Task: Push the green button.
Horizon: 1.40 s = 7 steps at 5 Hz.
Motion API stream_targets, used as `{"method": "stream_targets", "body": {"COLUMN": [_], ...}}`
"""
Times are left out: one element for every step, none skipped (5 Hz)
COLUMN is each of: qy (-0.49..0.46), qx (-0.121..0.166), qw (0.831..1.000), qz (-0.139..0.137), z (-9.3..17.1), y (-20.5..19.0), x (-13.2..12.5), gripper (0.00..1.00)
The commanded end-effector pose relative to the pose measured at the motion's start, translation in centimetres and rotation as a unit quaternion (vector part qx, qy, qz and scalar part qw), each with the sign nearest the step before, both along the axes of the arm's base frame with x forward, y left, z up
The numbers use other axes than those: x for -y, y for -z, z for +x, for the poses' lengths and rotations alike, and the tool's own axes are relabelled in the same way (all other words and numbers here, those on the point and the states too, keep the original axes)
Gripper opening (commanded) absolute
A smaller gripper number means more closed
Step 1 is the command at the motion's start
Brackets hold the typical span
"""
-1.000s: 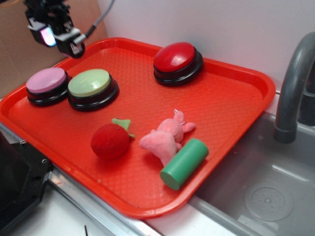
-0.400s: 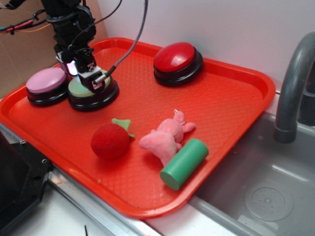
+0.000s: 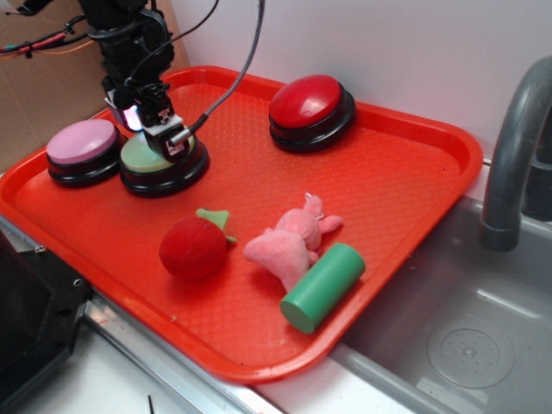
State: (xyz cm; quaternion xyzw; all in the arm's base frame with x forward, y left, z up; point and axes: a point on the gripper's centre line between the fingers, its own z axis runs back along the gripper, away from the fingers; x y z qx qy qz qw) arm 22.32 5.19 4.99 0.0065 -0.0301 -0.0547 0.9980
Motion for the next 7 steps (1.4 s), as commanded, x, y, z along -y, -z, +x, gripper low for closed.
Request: {"method": "stream_targets", "body": {"qy": [-0.019, -0.024, -0.025, -0.026, -0.033, -0.04, -0.046], "qx": [0.011, 0.013, 0.017, 0.02, 0.017, 0.017, 0.021], "qw": [1.0, 1.0, 1.0, 0.999, 0.999, 0.999, 0.998], "qz": [-0.001, 0.0, -0.001, 0.004, 0.016, 0.021, 0.025], "z": [-0.2, 0.0, 0.0, -0.1, -0.2, -0.4, -0.6], "y": [-3.5, -4.3, -5.2, -6.0, -6.8, -7.5, -8.1], "x": [0.1, 0.2, 0.2, 0.4, 0.6, 0.5, 0.8], "gripper": [1.0, 1.0, 1.0, 1.0, 1.0, 1.0, 1.0]}}
